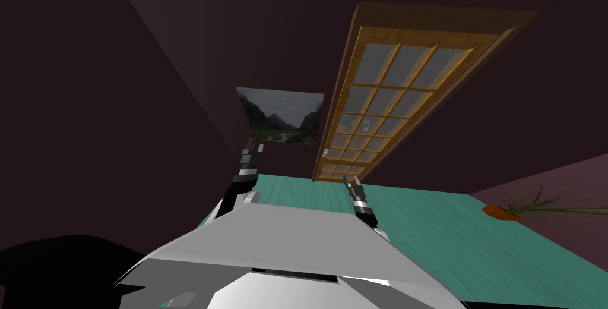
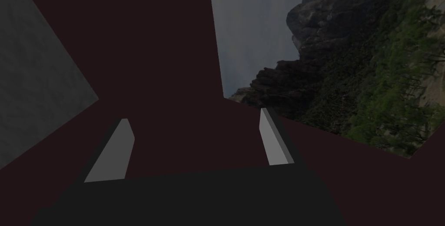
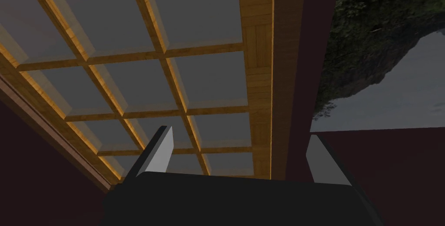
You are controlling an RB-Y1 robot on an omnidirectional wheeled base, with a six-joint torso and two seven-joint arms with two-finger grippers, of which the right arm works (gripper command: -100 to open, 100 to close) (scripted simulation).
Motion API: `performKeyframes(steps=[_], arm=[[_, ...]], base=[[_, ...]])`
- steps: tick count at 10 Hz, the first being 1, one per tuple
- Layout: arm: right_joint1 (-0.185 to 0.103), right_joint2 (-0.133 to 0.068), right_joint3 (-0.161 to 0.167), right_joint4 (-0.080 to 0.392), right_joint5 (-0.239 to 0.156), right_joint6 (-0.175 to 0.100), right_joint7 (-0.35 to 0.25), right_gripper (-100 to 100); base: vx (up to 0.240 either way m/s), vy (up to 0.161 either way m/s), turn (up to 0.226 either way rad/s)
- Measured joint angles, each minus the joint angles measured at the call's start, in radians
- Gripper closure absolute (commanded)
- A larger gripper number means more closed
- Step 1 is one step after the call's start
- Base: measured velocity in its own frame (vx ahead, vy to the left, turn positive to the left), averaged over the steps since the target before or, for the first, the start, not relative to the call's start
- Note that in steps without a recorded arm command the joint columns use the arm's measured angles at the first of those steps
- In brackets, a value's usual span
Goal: Pull the door open
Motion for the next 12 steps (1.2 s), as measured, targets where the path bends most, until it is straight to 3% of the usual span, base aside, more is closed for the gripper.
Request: performKeyframes(steps=[4,8,11,12], arm=[[-0.012,0.013,-0.043,0.077,0.05,-0.029,0.052,-100],[-0.018,0.039,-0.086,0.153,0.101,-0.06,0.109,-100],[-0.04,0.047,-0.126,0.238,0.136,-0.09,0.152,-100],[-0.04,0.058,-0.137,0.254,0.152,-0.097,0.167,-100]], base=[[0.137,0.002,0.057],[0.128,-0.017,0.057],[0.18,-0.017,0.063],[0.194,-0.033,0.061]])
